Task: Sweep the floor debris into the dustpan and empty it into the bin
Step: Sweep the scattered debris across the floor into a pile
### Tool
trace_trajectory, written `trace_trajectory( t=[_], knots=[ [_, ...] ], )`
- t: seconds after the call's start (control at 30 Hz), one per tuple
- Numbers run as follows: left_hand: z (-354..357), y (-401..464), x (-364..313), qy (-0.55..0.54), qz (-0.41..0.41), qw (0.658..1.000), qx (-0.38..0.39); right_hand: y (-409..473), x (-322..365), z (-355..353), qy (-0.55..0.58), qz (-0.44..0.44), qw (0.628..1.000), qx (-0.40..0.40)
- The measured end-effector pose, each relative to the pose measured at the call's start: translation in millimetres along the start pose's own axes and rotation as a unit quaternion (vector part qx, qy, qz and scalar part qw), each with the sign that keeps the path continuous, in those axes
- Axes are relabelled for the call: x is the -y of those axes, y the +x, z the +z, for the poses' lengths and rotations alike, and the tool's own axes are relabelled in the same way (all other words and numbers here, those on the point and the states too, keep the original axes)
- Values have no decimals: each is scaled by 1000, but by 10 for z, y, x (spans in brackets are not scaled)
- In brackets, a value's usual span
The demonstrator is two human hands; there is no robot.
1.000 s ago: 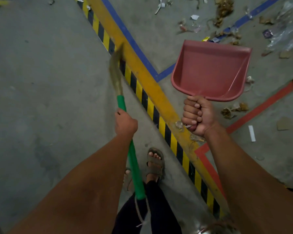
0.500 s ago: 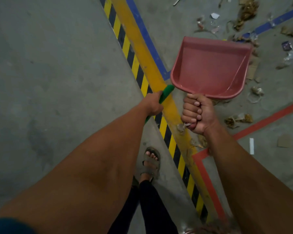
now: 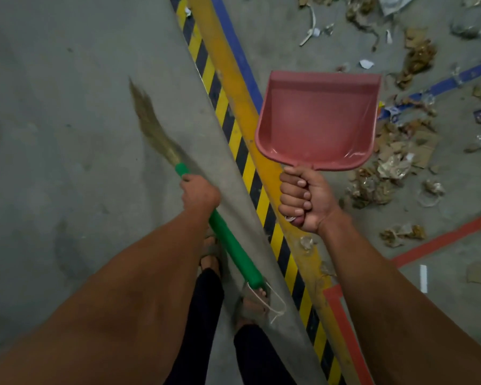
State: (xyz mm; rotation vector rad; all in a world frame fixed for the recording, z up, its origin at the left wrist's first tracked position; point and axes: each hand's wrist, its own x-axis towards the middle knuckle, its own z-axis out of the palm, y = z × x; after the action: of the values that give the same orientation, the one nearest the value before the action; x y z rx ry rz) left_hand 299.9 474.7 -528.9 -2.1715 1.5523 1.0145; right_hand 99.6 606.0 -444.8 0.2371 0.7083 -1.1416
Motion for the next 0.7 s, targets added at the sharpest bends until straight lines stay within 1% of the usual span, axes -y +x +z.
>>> trace_trajectory(
  t=[0.07,0.17,0.23,0.3,0.37,0.43,0.5,0.6,0.67,0.7],
  knots=[
    [51,145,-177,29,38,998,39,147,89,37,2,-1,1000,-2],
    [171,201,-423,99,159,978,90,355,218,53,23,-5,1000,3],
    [172,266,-603,141,259,947,127,512,293,75,38,-12,999,-4],
    [109,389,-753,155,353,907,168,651,360,124,46,-19,999,-11],
    [-12,546,-838,152,408,877,201,808,432,209,46,-20,999,-20],
    [-143,687,-829,135,437,865,206,962,509,324,44,-16,999,-24],
    [-268,816,-709,94,436,879,168,1121,576,437,41,-8,999,-21],
    [-491,1055,-463,36,390,918,68,1385,664,625,36,4,999,-11],
    [-652,1177,-348,27,336,942,-1,1538,716,738,32,9,999,-8],
    [-733,1233,-315,25,292,955,-33,1615,738,790,32,13,999,-6]
  ],
)
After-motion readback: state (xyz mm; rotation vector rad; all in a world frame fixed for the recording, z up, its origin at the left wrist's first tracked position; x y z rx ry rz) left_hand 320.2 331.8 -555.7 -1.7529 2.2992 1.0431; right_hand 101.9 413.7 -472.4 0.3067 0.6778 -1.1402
